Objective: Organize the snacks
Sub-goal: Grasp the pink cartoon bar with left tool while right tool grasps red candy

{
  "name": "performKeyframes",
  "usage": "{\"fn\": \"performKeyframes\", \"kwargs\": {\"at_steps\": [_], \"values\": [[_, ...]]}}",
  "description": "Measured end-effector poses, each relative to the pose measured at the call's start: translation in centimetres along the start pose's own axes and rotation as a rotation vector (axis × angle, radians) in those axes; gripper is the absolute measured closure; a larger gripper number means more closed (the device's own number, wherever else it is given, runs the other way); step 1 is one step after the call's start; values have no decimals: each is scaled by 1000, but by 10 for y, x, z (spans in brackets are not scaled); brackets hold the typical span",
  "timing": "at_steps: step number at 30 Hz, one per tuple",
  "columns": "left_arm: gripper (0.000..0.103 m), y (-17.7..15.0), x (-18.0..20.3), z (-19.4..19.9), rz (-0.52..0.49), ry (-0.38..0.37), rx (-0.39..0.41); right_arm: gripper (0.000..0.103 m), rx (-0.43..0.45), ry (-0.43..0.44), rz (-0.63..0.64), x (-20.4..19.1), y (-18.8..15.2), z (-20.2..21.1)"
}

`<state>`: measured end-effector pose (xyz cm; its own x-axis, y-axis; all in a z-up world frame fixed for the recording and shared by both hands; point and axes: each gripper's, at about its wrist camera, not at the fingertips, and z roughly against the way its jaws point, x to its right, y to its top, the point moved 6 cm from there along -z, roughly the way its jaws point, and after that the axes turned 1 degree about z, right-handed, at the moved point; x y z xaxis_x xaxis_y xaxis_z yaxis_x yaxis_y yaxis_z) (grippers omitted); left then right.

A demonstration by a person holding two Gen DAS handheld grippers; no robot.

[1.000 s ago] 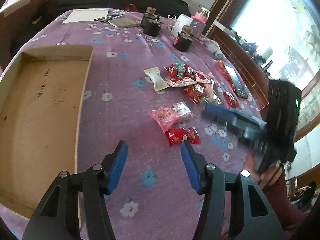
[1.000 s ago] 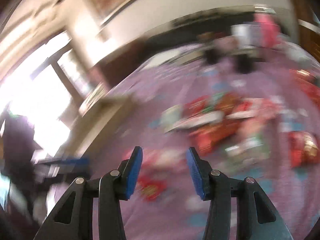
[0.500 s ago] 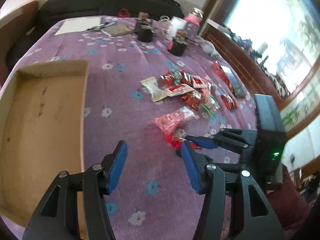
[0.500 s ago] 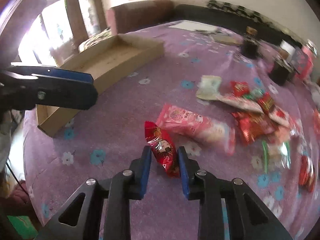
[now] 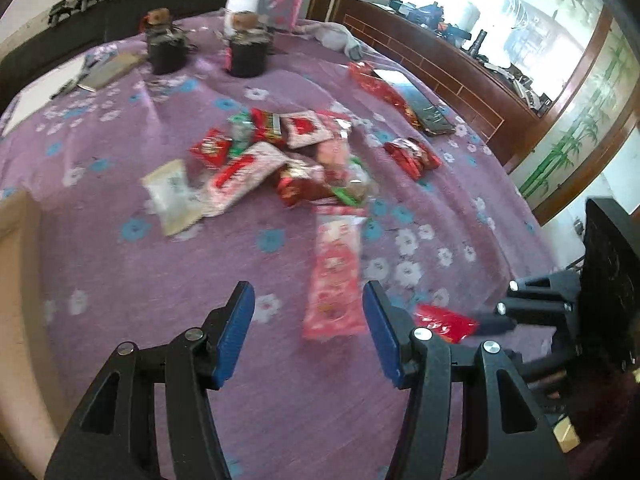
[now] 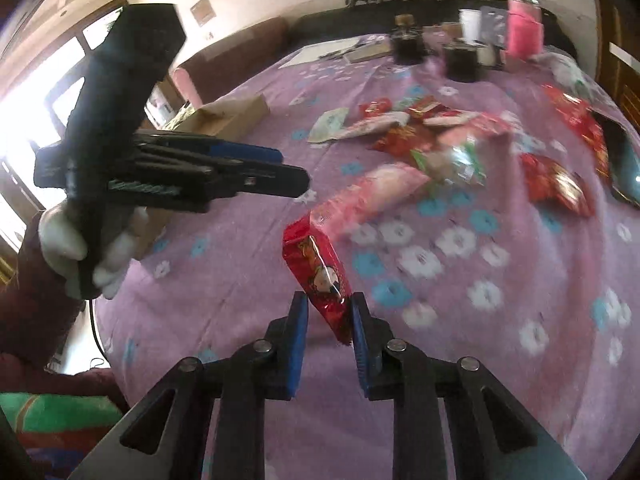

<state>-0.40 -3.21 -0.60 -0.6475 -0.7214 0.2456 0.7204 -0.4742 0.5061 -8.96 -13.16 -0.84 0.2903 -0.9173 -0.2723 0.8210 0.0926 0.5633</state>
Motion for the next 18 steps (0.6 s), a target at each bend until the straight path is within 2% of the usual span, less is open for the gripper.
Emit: {"fn": "performKeyframes", "kwargs": {"at_steps": [3,5,8,11,12,14,15,17,18], "values": [[47,2,13,-12,3,-16,-4,87,-5,-19,-11,2,-13,7],[43,5,20,-22,-6,2,-7,88,-4,-13,-20,3,-18,10],[42,7,25,-36,-24,47,-24,88,10,-23,-23,5,-20,12],[43,10,26,-44,-28,82,-17,82,48,-67,-38,9,-17,15],[43,10,27,-45,-29,85,-19,77,54,-68,-37,9,-17,15],[65,9,29,-45,-43,114,-17,75,69,-80,-39,9,-15,15],[81,8,30,-45,-54,132,-21,75,69,-82,-43,9,-14,13],[81,6,30,-44,-50,139,-26,68,67,-87,-85,14,-11,9],[81,5,29,-43,-48,145,-26,57,67,-99,-119,20,-10,8]]}}
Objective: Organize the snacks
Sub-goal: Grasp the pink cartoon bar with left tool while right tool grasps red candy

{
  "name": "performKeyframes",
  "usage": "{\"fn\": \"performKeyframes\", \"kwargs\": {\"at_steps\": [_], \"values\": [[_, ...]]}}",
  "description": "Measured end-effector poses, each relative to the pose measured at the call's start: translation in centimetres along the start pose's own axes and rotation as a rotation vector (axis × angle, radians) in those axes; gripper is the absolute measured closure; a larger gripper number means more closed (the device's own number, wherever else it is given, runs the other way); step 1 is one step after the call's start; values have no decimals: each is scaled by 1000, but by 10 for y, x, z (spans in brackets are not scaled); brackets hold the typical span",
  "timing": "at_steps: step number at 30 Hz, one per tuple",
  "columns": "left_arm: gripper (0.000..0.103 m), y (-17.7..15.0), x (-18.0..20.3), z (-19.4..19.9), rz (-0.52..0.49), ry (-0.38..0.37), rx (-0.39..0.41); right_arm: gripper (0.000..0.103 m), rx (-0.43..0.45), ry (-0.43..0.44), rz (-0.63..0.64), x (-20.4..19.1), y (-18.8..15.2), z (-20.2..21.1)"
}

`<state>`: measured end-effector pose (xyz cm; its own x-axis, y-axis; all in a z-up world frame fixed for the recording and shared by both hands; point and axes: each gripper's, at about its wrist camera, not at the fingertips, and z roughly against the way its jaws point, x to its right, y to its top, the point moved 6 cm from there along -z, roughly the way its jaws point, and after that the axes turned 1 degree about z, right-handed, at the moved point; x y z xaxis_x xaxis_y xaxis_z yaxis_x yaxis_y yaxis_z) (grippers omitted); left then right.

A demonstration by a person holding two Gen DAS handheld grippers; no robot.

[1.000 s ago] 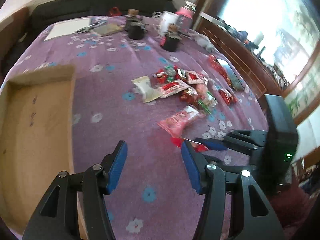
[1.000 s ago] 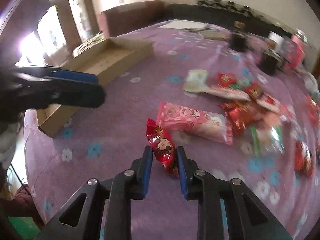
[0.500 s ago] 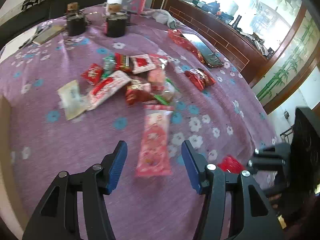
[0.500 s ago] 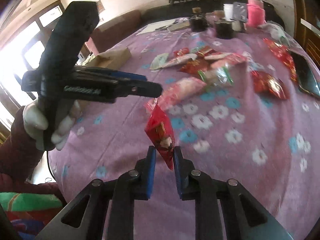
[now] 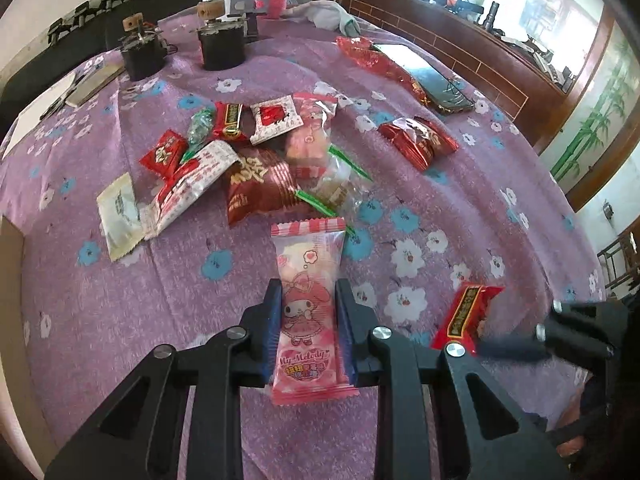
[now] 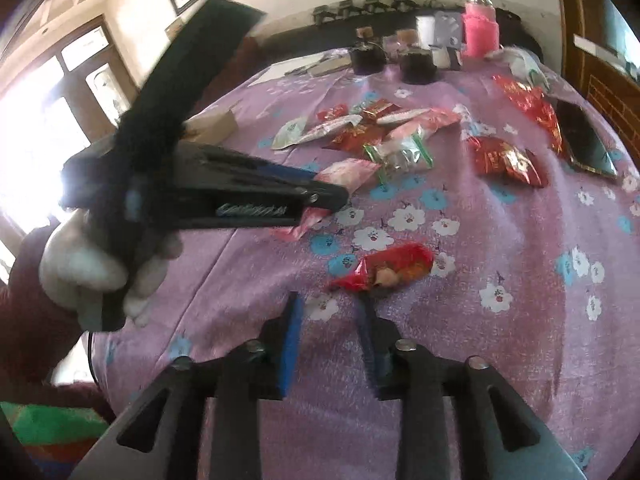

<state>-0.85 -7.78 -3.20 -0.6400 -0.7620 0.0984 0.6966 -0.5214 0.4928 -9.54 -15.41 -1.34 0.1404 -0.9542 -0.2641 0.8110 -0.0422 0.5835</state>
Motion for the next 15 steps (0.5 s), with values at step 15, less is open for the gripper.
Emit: {"fn": "performKeyframes", "kwargs": {"at_steps": [15], "values": [[81,-19,-8,30,107,-76,77,39,11,76,-471,50,21,-2]]}}
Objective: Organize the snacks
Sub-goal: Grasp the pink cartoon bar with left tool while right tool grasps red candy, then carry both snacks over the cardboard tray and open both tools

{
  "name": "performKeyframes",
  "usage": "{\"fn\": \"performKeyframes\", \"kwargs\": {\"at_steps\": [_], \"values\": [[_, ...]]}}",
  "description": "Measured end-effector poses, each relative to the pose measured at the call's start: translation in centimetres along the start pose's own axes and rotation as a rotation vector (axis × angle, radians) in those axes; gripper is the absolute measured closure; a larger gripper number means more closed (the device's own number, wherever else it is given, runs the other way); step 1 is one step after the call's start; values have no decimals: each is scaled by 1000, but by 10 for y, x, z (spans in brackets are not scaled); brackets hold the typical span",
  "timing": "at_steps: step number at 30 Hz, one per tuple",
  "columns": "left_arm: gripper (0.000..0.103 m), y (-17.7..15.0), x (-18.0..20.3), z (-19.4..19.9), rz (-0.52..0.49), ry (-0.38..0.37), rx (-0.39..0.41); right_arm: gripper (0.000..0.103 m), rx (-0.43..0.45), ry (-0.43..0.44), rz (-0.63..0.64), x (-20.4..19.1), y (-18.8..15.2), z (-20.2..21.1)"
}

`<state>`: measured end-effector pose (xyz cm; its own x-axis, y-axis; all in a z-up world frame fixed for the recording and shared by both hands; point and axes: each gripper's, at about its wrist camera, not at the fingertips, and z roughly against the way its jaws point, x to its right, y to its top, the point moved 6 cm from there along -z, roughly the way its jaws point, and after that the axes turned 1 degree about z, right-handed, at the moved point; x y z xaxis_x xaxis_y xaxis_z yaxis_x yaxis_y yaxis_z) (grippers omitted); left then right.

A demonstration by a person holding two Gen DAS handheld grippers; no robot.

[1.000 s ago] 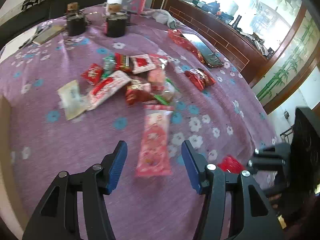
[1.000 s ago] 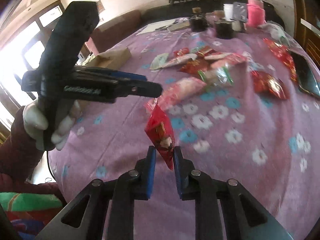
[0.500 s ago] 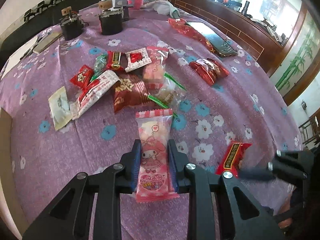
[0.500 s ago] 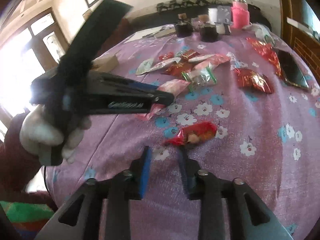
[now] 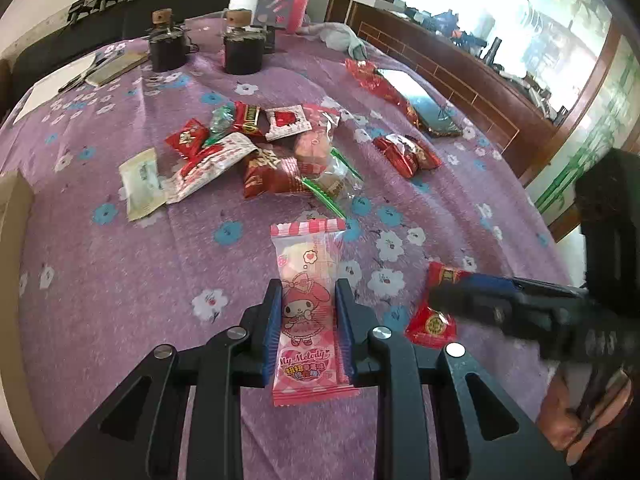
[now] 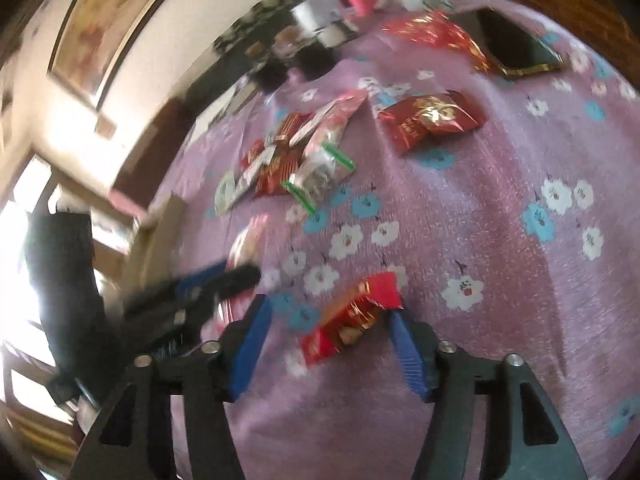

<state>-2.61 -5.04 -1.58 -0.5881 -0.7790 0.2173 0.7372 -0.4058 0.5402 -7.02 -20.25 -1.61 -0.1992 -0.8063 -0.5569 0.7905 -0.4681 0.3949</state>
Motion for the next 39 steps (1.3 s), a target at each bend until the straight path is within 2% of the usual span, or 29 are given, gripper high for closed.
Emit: {"fn": "performKeyframes", "kwargs": {"at_steps": [5,9,11,12,15,19,21,25,29,31,34,39], "values": [[81,-3,-10,21,52,-33,37,42,-8,-138,48,-10,-6,-5],[81,-8,-22,39,96,-60,73,44,-2,-212,95,-13,-15,-4],[81,-11,-30,50,119,-69,94,62,7,-290,128,-12,-17,-4],[81,-13,-35,55,132,-72,103,66,7,-294,140,-14,-17,-5],[81,-19,-53,73,180,-87,131,67,12,-299,175,-21,-22,-2],[81,-23,-93,110,252,-83,187,67,50,-237,257,-57,-21,8],[81,-21,-118,127,287,-62,211,67,67,-174,322,-90,-14,12],[80,-13,-178,158,351,35,244,67,72,-81,435,-156,-1,6],[80,-1,-231,175,398,112,249,67,53,31,536,-229,15,-18],[80,7,-255,175,419,135,242,67,56,65,605,-267,22,-37],[80,17,-284,160,470,133,220,67,10,94,677,-307,25,-77],[80,16,-318,114,565,103,159,67,-71,18,764,-331,20,-162]]}}
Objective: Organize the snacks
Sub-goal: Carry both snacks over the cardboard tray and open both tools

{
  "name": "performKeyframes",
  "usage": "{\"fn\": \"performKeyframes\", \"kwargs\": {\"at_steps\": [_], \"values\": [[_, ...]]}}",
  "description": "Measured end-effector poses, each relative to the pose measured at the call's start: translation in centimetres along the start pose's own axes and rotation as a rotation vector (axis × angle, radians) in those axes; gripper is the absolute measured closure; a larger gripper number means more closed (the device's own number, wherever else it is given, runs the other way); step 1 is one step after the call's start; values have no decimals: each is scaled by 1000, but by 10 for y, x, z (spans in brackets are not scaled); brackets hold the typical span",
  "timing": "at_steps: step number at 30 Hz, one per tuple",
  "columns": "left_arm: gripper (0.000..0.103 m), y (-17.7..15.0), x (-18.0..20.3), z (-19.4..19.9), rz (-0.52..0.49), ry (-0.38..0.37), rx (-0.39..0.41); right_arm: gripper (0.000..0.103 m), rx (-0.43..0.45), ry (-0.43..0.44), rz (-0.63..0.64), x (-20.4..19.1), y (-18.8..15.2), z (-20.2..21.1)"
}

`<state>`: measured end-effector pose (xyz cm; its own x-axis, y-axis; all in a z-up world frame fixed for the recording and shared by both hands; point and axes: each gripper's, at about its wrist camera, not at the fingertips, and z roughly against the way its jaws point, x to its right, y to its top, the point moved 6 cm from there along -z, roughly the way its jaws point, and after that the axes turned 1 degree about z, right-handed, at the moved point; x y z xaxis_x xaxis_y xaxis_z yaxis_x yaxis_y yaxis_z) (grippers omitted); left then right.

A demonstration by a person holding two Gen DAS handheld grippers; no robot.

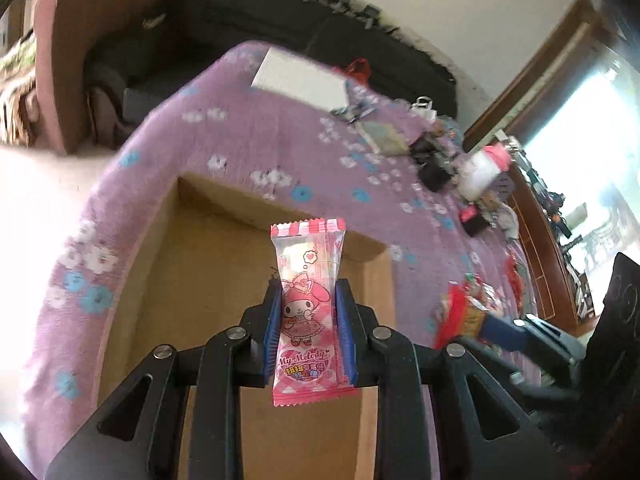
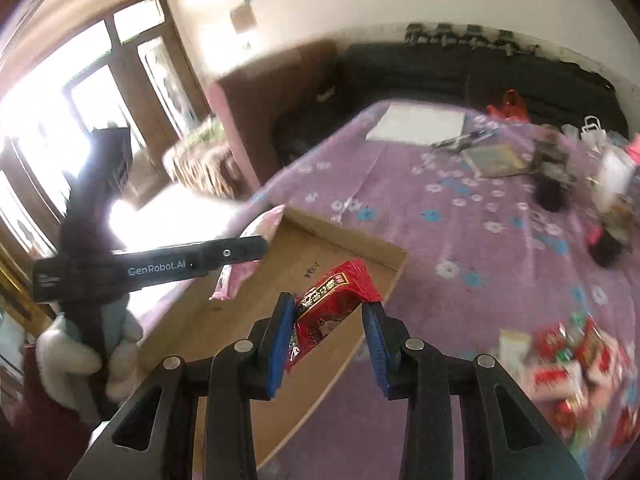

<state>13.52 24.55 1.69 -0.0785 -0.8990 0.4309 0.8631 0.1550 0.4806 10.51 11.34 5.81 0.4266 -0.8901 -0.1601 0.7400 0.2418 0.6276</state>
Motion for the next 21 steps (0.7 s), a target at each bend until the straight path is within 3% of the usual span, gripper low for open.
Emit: {"fn": "performKeyframes", "kwargs": {"at_steps": [4,10,14,16,18,21], "values": [[80,0,-11,-31,30,10,-36,67,-72,-34,35,-2,1,-47],[79,3,-17,-48,67,3,-55,66,-114,-93,86,5,-1,-78],[77,7,-21,-45,93,-19,-46,63,-67,-149,133,5,5,-77],[69,9,-22,-42,95,-13,-34,47,-49,-153,136,6,8,-74],[61,10,-22,-34,93,-2,-10,46,-18,-153,124,8,12,-65],[61,12,-23,-15,113,18,22,46,39,-137,57,22,17,-35]]}}
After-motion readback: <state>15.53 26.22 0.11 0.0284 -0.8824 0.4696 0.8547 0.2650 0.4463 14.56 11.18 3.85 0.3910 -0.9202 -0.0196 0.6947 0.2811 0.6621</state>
